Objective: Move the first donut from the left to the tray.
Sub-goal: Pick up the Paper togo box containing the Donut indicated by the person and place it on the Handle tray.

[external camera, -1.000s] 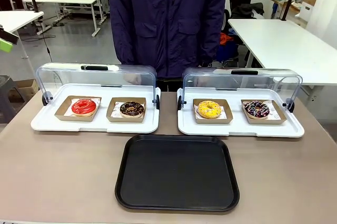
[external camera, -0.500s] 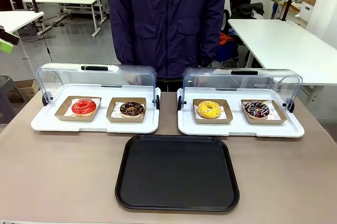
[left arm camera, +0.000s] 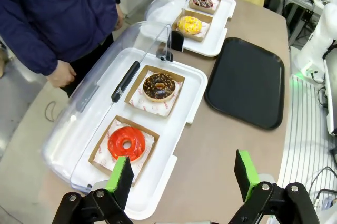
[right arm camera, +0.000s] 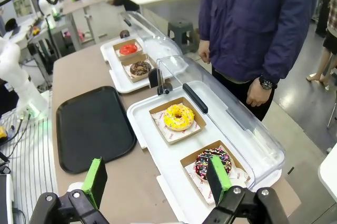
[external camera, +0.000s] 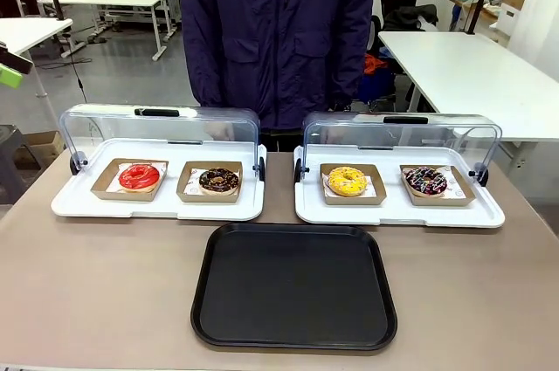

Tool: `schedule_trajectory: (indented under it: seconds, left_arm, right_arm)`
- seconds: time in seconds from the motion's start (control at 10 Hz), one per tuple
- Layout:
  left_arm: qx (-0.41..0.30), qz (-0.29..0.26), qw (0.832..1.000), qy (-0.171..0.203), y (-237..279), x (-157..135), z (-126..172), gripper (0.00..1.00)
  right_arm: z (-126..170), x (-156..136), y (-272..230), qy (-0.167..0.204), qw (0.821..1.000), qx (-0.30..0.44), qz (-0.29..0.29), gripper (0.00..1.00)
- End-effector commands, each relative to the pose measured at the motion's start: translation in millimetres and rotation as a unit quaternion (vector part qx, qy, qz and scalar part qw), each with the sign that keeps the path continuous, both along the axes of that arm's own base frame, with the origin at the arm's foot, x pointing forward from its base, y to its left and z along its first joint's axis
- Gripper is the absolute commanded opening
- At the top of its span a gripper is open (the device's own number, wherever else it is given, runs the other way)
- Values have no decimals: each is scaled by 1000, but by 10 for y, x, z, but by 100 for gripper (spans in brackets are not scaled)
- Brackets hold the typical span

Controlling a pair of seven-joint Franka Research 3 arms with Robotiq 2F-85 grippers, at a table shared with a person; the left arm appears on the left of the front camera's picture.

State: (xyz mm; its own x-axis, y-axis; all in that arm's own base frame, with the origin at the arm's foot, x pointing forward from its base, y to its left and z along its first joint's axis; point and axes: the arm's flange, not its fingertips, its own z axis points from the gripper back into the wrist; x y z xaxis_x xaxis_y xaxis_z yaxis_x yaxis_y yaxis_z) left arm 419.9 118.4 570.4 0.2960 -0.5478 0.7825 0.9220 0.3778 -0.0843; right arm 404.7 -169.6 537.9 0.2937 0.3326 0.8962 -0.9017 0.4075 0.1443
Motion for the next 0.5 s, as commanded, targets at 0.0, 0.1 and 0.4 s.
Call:
schedule_trajectory:
  seconds: [0.0,0.1,0.4]
  left_arm:
    - [-7,-4,1000,-4,1,-1,11,100]
    - [-7,-4,1000,-4,1,-1,11,100]
    - [-7,-4,1000,-4,1,-1,11,100]
  right_arm:
    - [6,13,10,-6,1000,4,3,100]
    - [6,13,10,-6,1000,4,3,100]
    - [6,13,10,-6,1000,4,3,100]
